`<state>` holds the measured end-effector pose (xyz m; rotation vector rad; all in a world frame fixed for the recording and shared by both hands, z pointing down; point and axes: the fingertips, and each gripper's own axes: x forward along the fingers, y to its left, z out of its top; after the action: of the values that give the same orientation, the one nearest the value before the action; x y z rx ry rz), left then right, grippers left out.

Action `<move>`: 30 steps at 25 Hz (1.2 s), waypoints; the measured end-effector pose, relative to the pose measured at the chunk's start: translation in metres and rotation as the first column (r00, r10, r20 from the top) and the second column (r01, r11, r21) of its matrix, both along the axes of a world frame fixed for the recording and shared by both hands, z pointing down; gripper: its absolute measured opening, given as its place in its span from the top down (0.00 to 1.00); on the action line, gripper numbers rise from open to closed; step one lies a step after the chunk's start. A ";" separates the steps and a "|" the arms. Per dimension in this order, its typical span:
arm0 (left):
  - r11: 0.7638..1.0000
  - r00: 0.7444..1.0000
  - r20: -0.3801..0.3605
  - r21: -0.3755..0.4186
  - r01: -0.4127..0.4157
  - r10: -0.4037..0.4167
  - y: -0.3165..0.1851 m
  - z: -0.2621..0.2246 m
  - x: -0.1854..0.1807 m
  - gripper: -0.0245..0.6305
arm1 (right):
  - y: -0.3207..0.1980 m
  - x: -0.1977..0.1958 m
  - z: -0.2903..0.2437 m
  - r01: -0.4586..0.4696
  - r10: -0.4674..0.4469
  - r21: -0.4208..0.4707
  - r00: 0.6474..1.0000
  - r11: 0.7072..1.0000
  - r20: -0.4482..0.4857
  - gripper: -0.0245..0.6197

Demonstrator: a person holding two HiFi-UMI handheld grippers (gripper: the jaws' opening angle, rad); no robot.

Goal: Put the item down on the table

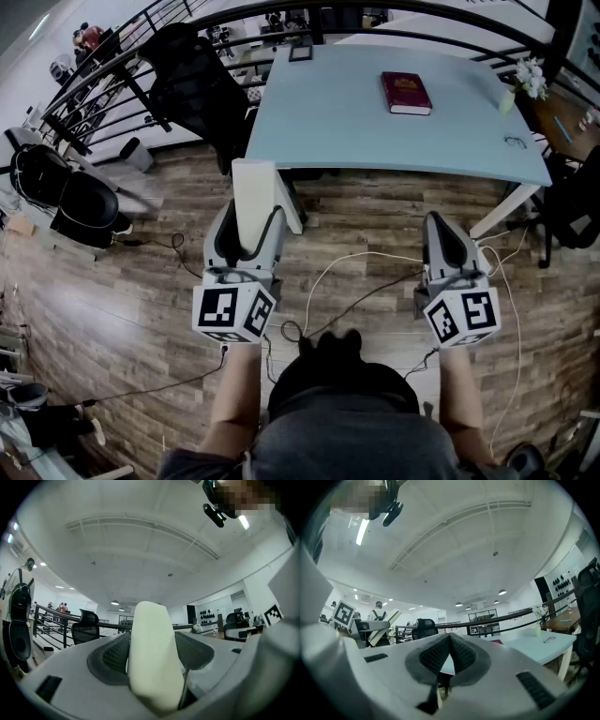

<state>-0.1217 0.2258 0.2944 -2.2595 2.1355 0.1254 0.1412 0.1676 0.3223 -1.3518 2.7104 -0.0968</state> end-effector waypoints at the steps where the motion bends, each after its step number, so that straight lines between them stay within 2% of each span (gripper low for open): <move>1: 1.000 1.000 0.001 0.002 -0.001 0.001 -0.001 0.000 0.002 0.50 | -0.001 0.001 -0.002 -0.001 0.001 0.005 1.000 1.000 0.002 0.96; 12: 1.000 0.999 -0.032 -0.018 0.015 -0.016 -0.011 0.020 0.011 0.50 | -0.013 0.002 0.016 0.036 -0.036 -0.030 0.999 0.999 -0.006 0.96; 20: 0.999 0.999 -0.007 -0.037 0.034 -0.035 -0.023 0.024 0.009 0.50 | -0.024 0.005 0.028 0.030 -0.030 -0.054 1.000 0.998 -0.004 0.96; 24: 0.998 0.999 -0.012 -0.043 0.040 -0.040 -0.040 0.029 0.005 0.50 | -0.038 0.001 0.032 0.031 -0.032 -0.064 0.999 0.997 -0.012 0.96; 30: 0.998 0.999 -0.018 -0.061 0.031 -0.032 -0.094 0.036 -0.006 0.50 | -0.088 -0.018 0.034 0.050 -0.052 -0.075 0.998 0.996 -0.029 0.96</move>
<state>-0.1275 0.1314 0.3308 -2.2646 2.2129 0.0825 0.1228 0.0797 0.3566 -1.3137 2.7936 -0.1845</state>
